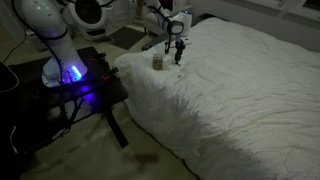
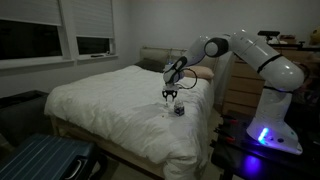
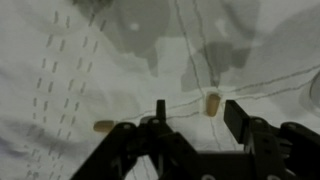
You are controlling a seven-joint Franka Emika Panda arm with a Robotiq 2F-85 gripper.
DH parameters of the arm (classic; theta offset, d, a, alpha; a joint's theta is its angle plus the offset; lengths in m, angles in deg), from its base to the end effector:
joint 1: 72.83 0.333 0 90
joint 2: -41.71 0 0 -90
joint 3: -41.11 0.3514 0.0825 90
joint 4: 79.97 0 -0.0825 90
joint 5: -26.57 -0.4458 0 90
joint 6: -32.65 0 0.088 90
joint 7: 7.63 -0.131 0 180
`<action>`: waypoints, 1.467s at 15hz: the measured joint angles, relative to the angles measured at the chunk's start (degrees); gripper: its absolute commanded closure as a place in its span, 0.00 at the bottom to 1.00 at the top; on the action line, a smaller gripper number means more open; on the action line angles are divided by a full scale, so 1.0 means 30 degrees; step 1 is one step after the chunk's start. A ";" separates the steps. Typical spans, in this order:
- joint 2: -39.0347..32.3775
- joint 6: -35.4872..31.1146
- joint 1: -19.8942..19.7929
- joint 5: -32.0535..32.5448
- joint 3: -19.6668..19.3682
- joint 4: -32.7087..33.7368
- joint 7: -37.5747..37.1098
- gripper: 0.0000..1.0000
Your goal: Put the objects on the bed in the jar
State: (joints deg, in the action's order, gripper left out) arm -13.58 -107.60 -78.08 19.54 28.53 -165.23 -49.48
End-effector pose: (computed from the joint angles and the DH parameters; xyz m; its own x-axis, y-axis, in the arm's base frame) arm 0.7447 -0.2147 0.0551 0.5053 -0.8591 0.0812 -0.8629 -0.5016 0.0617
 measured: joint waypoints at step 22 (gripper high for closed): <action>-0.2715 -0.0291 0.0076 0.0036 -0.0287 0.2900 0.0000 0.75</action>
State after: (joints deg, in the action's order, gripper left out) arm -21.72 -108.47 -77.85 19.64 27.67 -156.54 -49.48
